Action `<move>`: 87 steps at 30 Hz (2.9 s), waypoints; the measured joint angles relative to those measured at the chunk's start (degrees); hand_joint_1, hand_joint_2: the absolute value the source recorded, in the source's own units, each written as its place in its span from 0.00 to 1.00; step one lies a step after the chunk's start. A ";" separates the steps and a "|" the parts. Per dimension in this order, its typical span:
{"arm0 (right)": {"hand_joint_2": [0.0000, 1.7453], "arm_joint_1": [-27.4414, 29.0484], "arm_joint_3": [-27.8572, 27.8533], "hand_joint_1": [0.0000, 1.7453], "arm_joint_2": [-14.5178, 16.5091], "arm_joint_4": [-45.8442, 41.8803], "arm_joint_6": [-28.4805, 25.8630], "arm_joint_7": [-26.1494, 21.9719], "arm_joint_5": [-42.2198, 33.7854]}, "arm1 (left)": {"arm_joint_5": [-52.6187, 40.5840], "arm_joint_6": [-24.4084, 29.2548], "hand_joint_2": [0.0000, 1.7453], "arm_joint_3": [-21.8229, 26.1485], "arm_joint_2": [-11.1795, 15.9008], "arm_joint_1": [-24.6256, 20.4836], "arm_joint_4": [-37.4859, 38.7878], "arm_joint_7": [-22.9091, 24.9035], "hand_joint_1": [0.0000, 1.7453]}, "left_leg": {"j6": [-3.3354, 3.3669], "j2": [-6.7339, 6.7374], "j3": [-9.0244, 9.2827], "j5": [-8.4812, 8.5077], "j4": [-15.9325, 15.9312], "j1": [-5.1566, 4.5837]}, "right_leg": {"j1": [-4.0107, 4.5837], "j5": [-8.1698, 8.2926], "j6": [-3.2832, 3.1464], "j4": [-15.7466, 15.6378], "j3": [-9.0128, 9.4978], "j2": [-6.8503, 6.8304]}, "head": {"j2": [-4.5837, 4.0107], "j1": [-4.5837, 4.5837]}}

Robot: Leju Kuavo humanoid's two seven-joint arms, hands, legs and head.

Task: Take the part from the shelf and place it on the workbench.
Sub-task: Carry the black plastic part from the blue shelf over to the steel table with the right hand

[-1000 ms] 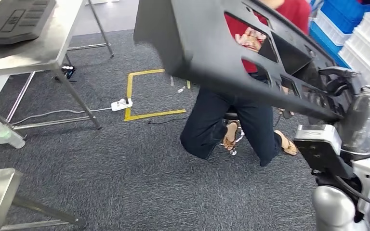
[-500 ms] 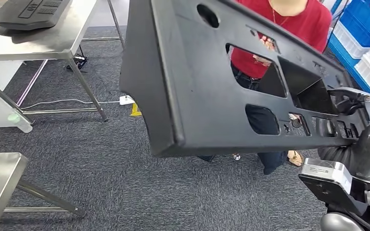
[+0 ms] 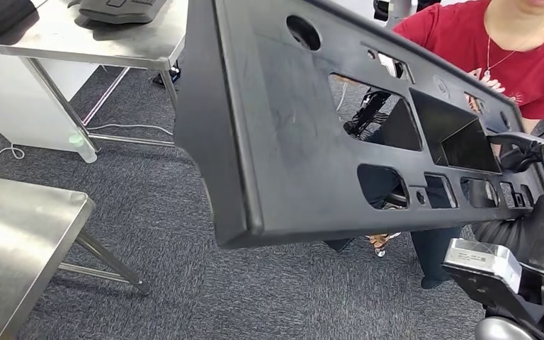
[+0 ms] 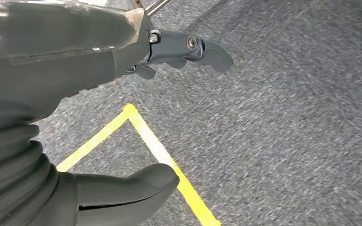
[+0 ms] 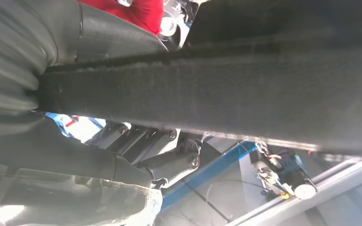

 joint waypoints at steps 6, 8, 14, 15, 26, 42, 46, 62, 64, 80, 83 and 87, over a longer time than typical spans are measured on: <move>1.00 -0.30 0.06 1.00 0.18 -0.01 0.07 -0.02 0.05 | 0.12 0.05 1.00 -0.02 0.12 0.02 -0.09 0.00 0.00 | -2.34 4.87 -5.38 -5.42 10.05 0.68 | -1.09 0.24 -2.07 -1.17 0.69 -3.36 | 0.00 -0.50; 1.00 -0.42 0.12 1.00 0.35 0.07 0.26 -0.01 0.08 | 0.23 0.09 1.00 -0.02 0.04 0.06 -0.07 0.00 0.00 | -3.12 5.72 -8.39 -6.49 14.92 1.49 | -1.24 0.14 -2.17 -1.15 0.69 -4.69 | 0.00 -0.50; 1.00 -1.57 0.45 1.00 0.97 0.67 0.81 0.12 0.31 | 0.52 0.83 1.00 0.01 -0.33 -0.15 -0.21 -0.08 0.00 | -3.98 10.28 -1.45 0.95 0.22 2.37 | -1.34 -0.74 -0.20 -1.02 1.61 -7.98 | 0.00 -0.35; 1.00 -1.81 0.52 1.00 1.04 0.74 0.86 0.16 0.43 | 0.52 0.94 1.00 0.01 -0.42 -0.22 -0.25 -0.09 0.00 | -3.56 9.80 -1.53 0.83 0.09 2.09 | -1.35 -0.83 0.25 -1.16 1.86 -8.51 | 0.00 -0.28; 1.00 -3.70 1.38 1.00 1.54 2.77 1.54 0.66 1.15 | 0.50 1.40 1.00 0.04 -1.02 -0.37 -0.81 -0.04 0.00 | -0.65 1.42 -0.92 1.56 -0.57 1.23 | -1.00 -3.66 1.31 8.86 -3.85 -1.48 | 0.00 0.06; 1.00 -3.60 0.67 1.00 2.08 3.10 -1.06 -0.66 -2.43 | 0.20 2.08 1.00 0.92 -1.58 0.12 -1.60 -0.01 0.00 | -4.15 8.73 -5.32 -0.35 6.29 2.23 | -1.27 -0.49 -1.33 -1.60 1.93 -7.03 | 0.00 -0.27; 1.00 -2.94 -0.07 1.00 2.00 2.34 -1.49 -0.87 -2.76 | 0.07 2.10 1.00 1.00 -1.73 -0.01 -1.87 -0.01 0.00 | -2.82 10.46 -2.15 1.35 0.16 1.64 | -0.53 -1.29 0.11 -1.70 2.93 -9.24 | 0.00 0.02; 1.00 -0.89 -0.95 1.00 1.31 1.52 -1.72 -1.50 -2.78 | 0.02 1.78 1.00 1.25 -2.17 0.31 -2.38 0.04 0.00 | -1.55 -1.60 -2.22 2.32 -0.43 1.27 | -0.40 -0.42 -0.15 -1.42 1.72 0.89 | 0.00 0.27; 1.00 -1.00 -0.82 1.00 1.34 1.50 -1.70 -1.55 -2.80 | 0.01 1.89 1.00 1.50 -2.29 0.52 -2.59 0.11 0.00 | -2.15 0.31 -2.86 1.42 0.75 1.13 | -0.83 -0.23 -0.87 -1.77 1.99 -0.40 | 0.00 0.17; 1.00 -1.27 0.66 1.00 2.25 1.14 -0.46 -0.16 0.14 | -1.75 2.43 1.00 2.95 -3.33 1.25 -6.15 1.04 0.00 | -1.01 7.32 -1.91 1.78 -0.30 1.71 | -0.54 -3.63 0.34 0.65 2.87 -7.39 | 0.00 0.31; 1.00 -1.09 0.69 1.00 2.21 1.03 -0.44 -0.09 0.14 | -1.75 2.43 1.00 3.18 -3.48 1.26 -6.59 1.05 0.00 | -0.31 5.23 -2.10 2.01 -0.35 1.75 | -0.79 -8.42 -0.20 12.06 -2.76 -2.90 | 0.00 0.48; 1.00 -0.96 0.72 1.00 2.23 1.03 -0.44 -0.01 0.14 | -1.75 2.43 1.00 3.38 -3.70 1.46 -6.63 1.05 0.00 | -0.33 1.87 -1.88 2.05 -0.32 1.67 | -0.91 -5.76 1.11 9.77 -2.51 -1.78 | 0.00 0.51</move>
